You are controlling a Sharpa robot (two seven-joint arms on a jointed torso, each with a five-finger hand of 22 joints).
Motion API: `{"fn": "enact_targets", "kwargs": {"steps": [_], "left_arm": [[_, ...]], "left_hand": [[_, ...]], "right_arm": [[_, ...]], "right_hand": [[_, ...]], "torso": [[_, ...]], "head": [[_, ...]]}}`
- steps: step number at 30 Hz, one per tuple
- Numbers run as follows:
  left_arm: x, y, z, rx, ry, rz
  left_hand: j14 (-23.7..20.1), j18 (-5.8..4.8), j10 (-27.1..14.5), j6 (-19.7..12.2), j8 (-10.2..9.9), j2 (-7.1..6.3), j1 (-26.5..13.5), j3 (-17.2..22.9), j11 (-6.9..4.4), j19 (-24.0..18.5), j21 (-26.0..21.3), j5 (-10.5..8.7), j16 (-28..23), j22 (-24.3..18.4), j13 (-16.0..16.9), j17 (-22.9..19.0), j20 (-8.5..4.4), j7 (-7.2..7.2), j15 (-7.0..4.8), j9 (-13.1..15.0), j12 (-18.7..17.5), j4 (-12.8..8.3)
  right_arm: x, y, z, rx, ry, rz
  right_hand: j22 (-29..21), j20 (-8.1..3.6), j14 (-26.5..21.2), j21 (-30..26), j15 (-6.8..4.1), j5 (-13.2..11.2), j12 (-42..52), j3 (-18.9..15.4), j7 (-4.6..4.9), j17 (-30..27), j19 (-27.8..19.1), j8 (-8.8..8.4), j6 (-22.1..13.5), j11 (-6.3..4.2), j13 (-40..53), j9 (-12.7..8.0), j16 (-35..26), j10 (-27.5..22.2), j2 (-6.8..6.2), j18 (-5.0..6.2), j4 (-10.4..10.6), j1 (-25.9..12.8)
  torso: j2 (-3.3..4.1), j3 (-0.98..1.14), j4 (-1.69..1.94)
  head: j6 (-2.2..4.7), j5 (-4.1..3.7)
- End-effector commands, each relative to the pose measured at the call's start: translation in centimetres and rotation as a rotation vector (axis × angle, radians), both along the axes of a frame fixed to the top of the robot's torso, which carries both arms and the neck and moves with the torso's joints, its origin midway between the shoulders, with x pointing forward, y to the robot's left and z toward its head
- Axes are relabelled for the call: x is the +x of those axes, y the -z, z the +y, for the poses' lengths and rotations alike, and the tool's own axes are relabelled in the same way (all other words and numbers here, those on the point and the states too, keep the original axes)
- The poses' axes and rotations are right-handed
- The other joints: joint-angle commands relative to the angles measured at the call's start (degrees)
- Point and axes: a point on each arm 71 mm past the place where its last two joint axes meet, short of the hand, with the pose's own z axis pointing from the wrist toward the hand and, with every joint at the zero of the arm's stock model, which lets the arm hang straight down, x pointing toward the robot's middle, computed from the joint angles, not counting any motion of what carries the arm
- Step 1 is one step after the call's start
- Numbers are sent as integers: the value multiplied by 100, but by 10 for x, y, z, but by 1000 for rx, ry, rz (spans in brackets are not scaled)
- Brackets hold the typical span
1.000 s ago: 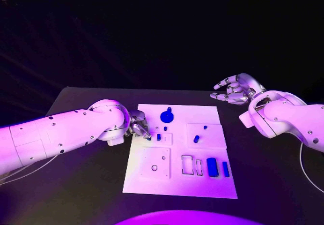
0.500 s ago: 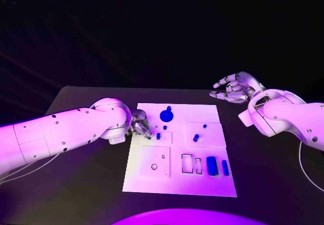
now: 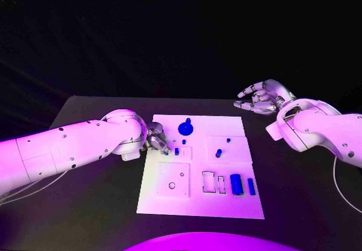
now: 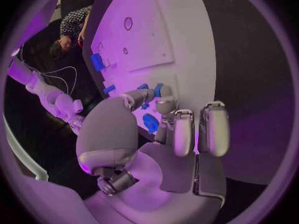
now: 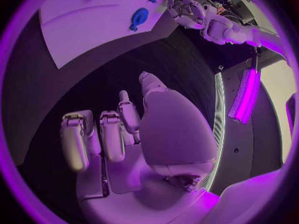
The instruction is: Assemble the parts on the task board
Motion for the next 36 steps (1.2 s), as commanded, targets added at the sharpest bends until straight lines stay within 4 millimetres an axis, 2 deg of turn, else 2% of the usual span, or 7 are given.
{"fn": "enact_targets", "kwargs": {"steps": [1, 4, 12, 18, 27, 32, 36], "left_arm": [[-2, 2, -3, -18, 10, 18], [-1, 2, -2, -19, 2, 13], [3, 0, 5, -28, -32, -13], [6, -3, 11, -45, -60, -27], [8, -12, 13, -110, -109, -57], [10, -20, 12, -217, -151, -74], [13, -30, 8, -372, -151, -132]], "left_hand": [[553, -105, 4, 30, -58, -12, -100, -88, -17, 26, -1, -43, 16, 337, 17, 1296, -23, -46, -48, -41, -10, -75], [551, -104, -11, 38, -76, -1, -110, -166, -15, 23, -6, -41, 12, 331, -5, 1288, -26, -44, -48, -53, -31, -21], [520, -83, -178, 21, -190, -132, -335, -1085, 31, -32, -71, -100, -45, 242, -260, 1179, -4, 10, -20, -117, -233, 603], [482, -47, -428, -164, -249, -217, -229, -1572, 105, -134, -174, -497, -117, 87, -619, 1047, 45, 92, 35, -122, -490, 1032], [461, -14, -619, -286, -249, -157, -217, -1870, 141, -226, -265, -672, -158, -50, -906, 974, 73, 130, 64, -110, -682, 1060], [422, 32, -972, -486, -243, -65, -126, -2119, 202, -362, -404, -661, -228, -253, -1431, 857, 119, 196, 114, -95, -1061, 1061], [193, 192, -1354, -841, -275, 39, 113, -2315, 351, -879, -900, -619, -567, -967, -1522, 296, 234, 356, 249, -156, -1134, 1052]], "right_arm": [[0, 0, 1, -3, -18, -4], [0, 0, 1, -3, -18, -4], [0, 0, 1, -2, -16, -6], [0, 0, 0, -2, -15, -7], [0, 0, 0, -2, -14, -9], [0, -1, 0, -1, -13, -11], [0, -1, -1, -1, -12, -14]], "right_hand": [[1417, -36, 471, -43, -43, 21, 19, 34, -4, 1001, 535, 36, -9, -25, -13, -8, -34, -11, -12, 2, 3, -46], [1415, -36, 470, -46, -43, 20, 15, 33, -4, 997, 534, 36, -9, -24, -17, -9, -36, -15, -12, 3, 3, -49], [1414, -36, 470, -48, -43, 20, 10, 32, -4, 995, 533, 35, -11, -24, -23, -10, -37, -20, -11, 4, 6, -58], [1407, -36, 467, -60, -43, 20, 1, 29, -3, 986, 528, 35, -14, -23, -33, -11, -41, -28, -11, 6, 9, -68], [1407, -36, 467, -60, -43, 20, 1, 29, -3, 986, 528, 35, -14, -23, -33, -11, -41, -28, -11, 6, 9, -68], [1407, -36, 467, -60, -43, 20, 1, 29, -3, 986, 528, 35, -14, -23, -33, -11, -41, -28, -11, 6, 9, -68], [1407, -36, 467, -60, -43, 20, 1, 29, -3, 986, 528, 35, -14, -23, -33, -11, -41, -28, -11, 6, 9, -68]], "torso": [[1, -2, 1], [1, -1, 1], [4, -5, -7], [4, -1, -6], [4, -2, -7], [2, 1, 0], [1, 4, 2]], "head": [[2, -1], [2, -1], [28, -4], [31, -17], [51, -34], [69, -39], [94, -47]]}}
